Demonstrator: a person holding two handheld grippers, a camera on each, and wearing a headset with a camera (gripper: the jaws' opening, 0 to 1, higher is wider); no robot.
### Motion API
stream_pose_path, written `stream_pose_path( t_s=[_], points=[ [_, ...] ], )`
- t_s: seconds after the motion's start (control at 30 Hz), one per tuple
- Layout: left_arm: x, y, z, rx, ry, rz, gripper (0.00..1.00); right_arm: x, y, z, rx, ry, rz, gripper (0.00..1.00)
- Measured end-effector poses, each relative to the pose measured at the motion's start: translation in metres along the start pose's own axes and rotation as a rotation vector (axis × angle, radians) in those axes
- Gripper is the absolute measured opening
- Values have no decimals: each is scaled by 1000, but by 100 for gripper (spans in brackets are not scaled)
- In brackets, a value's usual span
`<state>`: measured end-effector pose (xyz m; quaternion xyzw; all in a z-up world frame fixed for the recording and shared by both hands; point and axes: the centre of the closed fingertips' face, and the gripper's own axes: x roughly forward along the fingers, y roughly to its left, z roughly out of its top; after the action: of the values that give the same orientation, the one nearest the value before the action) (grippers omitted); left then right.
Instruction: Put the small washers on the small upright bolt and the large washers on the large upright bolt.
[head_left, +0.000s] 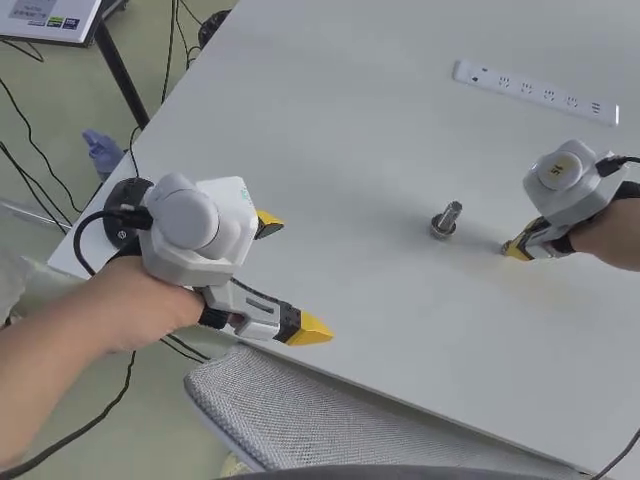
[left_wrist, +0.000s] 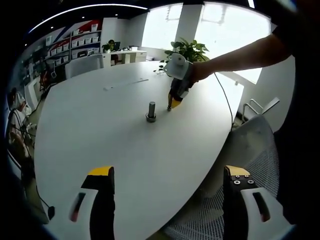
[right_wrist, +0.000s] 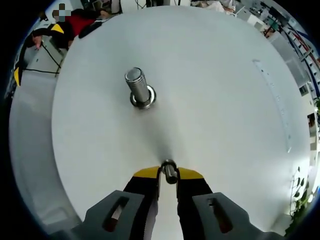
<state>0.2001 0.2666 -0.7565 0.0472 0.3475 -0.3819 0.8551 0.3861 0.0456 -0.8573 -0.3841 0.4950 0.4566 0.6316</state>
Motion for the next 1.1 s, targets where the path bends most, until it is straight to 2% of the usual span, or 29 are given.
stream_pose_path(
  t_s=[0.3, 0.47, 1.1],
  points=[
    [3, 1, 2, 7, 4, -8, 89, -1, 6, -2, 13, 10, 15, 13],
    [3, 1, 3, 11, 1, -9, 88, -1, 12, -4, -14, 14, 8, 13],
    [1, -1, 0, 12, 11, -6, 88, 0, 10, -3, -59, 6, -16, 16]
  ],
)
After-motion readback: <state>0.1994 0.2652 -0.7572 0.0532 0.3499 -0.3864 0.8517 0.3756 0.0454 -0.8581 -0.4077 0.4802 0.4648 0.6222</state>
